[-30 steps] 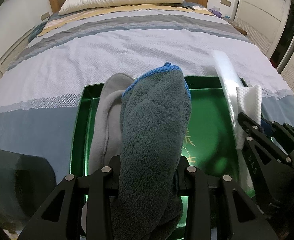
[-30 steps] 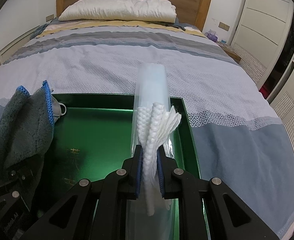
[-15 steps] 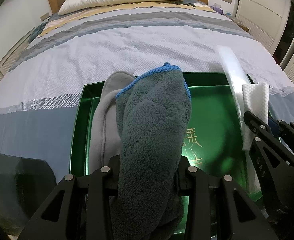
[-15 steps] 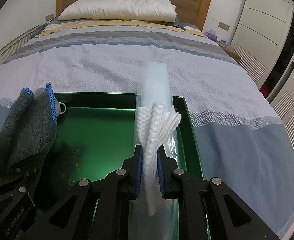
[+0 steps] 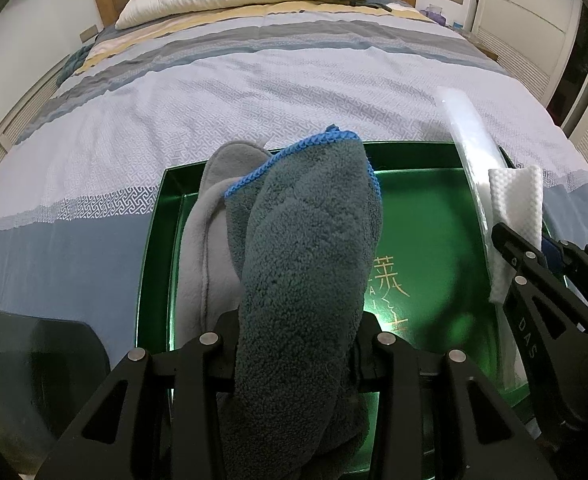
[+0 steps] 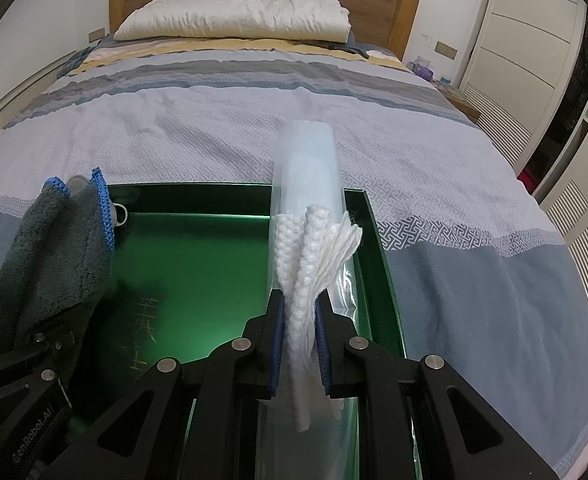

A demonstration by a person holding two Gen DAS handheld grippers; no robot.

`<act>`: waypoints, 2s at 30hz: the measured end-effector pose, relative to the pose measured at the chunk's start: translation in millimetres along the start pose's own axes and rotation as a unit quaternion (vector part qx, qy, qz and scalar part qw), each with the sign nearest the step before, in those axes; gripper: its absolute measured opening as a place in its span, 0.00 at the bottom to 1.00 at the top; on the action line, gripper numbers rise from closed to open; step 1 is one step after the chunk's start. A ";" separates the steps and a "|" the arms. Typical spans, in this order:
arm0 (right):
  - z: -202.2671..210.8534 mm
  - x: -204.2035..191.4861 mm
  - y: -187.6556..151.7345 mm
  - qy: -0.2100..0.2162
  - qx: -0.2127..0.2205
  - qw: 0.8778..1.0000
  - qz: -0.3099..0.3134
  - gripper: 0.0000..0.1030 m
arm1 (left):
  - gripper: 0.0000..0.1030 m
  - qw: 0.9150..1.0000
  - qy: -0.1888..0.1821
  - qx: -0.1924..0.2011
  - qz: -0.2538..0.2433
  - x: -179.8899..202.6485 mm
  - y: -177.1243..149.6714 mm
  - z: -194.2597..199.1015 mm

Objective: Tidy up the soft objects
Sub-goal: 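Hold the towel and cloth with both tools above the green tray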

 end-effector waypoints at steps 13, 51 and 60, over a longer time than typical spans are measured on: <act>4.1 -1.3 2.4 0.000 0.004 1.000 0.004 0.17 | 0.35 1.000 0.000 0.002 0.003 -1.1 0.0 1.3; 41.5 -32.3 12.5 0.027 0.031 0.999 0.020 0.17 | 0.33 0.999 0.002 0.047 0.025 -32.9 16.2 46.8; 35.8 -37.1 12.6 0.026 0.023 0.999 0.025 0.17 | 0.33 0.999 0.005 0.041 0.026 -38.2 12.1 44.2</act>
Point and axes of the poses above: each gripper's, at about its wrist camera, not at the fingertips, and z roughly against the way its jaws point, x to its right, y to its top, the point moved 9 cm from there along -z, roughly the way its jaws point, and after that the axes turned 1 degree about z, right-handed, at the moved point
